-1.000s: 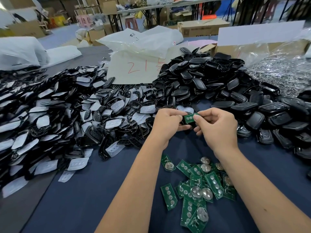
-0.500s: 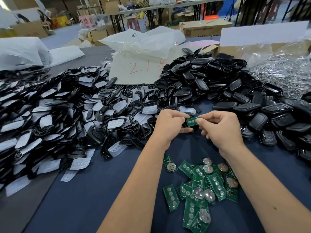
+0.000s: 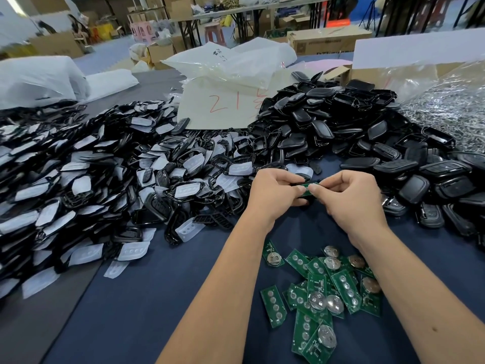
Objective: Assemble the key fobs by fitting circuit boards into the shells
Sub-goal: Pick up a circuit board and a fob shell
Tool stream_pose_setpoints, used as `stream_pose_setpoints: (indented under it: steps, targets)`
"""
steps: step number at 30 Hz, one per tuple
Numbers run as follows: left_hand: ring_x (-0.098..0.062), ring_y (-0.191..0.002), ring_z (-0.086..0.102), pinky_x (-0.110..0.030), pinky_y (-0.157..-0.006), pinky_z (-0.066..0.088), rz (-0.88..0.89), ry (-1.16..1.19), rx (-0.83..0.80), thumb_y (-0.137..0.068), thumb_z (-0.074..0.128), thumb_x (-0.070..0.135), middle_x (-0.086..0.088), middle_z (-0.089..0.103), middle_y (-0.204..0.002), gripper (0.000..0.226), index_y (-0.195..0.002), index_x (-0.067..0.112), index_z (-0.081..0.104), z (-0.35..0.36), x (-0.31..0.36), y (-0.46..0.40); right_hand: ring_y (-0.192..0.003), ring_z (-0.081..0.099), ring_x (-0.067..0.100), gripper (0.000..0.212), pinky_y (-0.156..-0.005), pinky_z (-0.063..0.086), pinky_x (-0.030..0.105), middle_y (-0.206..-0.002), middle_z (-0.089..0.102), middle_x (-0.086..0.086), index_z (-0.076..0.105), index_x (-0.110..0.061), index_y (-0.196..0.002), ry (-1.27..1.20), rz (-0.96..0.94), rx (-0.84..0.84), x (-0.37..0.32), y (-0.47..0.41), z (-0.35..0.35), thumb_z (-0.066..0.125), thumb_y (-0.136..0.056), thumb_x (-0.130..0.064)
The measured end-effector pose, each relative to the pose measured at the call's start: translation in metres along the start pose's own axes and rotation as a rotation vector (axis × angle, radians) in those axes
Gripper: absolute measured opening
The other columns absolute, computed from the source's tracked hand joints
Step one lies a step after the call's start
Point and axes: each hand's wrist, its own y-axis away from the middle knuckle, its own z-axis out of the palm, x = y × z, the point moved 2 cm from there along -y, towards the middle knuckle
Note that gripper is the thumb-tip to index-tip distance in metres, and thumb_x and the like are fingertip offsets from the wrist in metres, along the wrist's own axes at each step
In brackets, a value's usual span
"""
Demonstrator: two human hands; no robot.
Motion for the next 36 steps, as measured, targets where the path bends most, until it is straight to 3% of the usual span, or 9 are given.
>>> stream_pose_setpoints:
  steps: [7, 11, 14, 18, 22, 31, 36]
  targets:
    - [-0.016, -0.071, 0.071, -0.027, -0.069, 0.063, 0.008, -0.031, -0.030, -0.088, 0.070, -0.013, -0.011, 0.070, -0.090, 0.018, -0.091, 0.005, 0.073, 0.000, 0.001, 0.002, -0.058, 0.060, 0.009, 0.027, -0.056, 0.039, 0.025, -0.064, 0.067, -0.002, 0.069, -0.024, -0.083, 0.206, -0.047, 0.046, -0.007, 0.006, -0.008, 0.091, -0.074, -0.035]
    - [-0.021, -0.067, 0.072, -0.030, -0.068, 0.064, 0.019, -0.099, -0.118, -0.089, 0.066, -0.013, -0.014, 0.073, -0.088, 0.023, -0.088, 0.007, 0.075, -0.005, 0.005, 0.001, -0.065, 0.065, 0.001, 0.021, -0.068, 0.052, 0.024, -0.080, 0.072, -0.013, 0.080, -0.032, -0.096, 0.261, -0.172, -0.074, -0.018, 0.013, -0.015, 0.090, -0.078, -0.030]
    - [-0.015, -0.063, 0.071, -0.031, -0.069, 0.064, 0.081, -0.216, -0.031, -0.085, 0.074, -0.005, -0.008, 0.071, -0.087, 0.022, -0.095, 0.015, 0.075, -0.007, 0.006, 0.001, -0.054, 0.067, 0.002, 0.009, -0.062, 0.056, 0.028, -0.070, 0.074, -0.009, 0.080, -0.027, -0.082, 0.258, -0.151, -0.111, -0.020, 0.014, -0.014, 0.089, -0.080, -0.028]
    - [-0.016, -0.074, 0.074, -0.036, -0.079, 0.064, 0.140, -0.331, 0.065, -0.080, 0.084, 0.005, -0.003, 0.074, -0.088, 0.018, -0.092, 0.017, 0.077, -0.006, 0.005, 0.000, -0.056, 0.065, 0.008, 0.026, -0.055, 0.048, 0.027, -0.058, 0.069, -0.005, 0.074, -0.023, -0.065, 0.389, -0.122, -0.130, -0.016, 0.013, -0.011, 0.088, -0.081, -0.037]
    - [-0.008, -0.087, 0.070, -0.023, -0.087, 0.055, 0.235, -0.537, 0.088, -0.081, 0.086, 0.014, 0.004, 0.075, -0.091, 0.017, -0.097, 0.017, 0.081, -0.003, 0.007, 0.005, -0.068, 0.063, 0.007, 0.032, -0.056, 0.044, 0.024, -0.067, 0.067, -0.006, 0.071, -0.023, -0.066, 0.445, -0.122, -0.078, -0.015, 0.013, -0.010, 0.092, -0.073, -0.047]
    - [-0.024, -0.089, 0.070, -0.037, -0.085, 0.059, 0.373, -0.704, 0.186, -0.088, 0.069, 0.007, -0.006, 0.075, -0.091, 0.011, -0.090, 0.010, 0.079, 0.002, 0.011, 0.011, -0.060, 0.060, 0.008, 0.033, -0.052, 0.038, 0.023, -0.062, 0.063, -0.005, 0.067, -0.023, -0.069, 0.467, -0.203, -0.068, -0.020, 0.018, -0.008, 0.094, -0.071, -0.040]
    - [-0.012, -0.083, 0.068, -0.032, -0.082, 0.057, 0.472, -0.597, 0.254, -0.090, 0.068, 0.008, 0.005, 0.073, -0.085, 0.013, -0.091, 0.016, 0.078, -0.009, 0.021, 0.013, -0.057, 0.059, 0.006, 0.030, -0.054, 0.038, 0.020, -0.058, 0.061, -0.010, 0.065, -0.027, -0.067, 0.447, -0.255, -0.023, -0.029, 0.022, -0.004, 0.094, -0.074, -0.030]
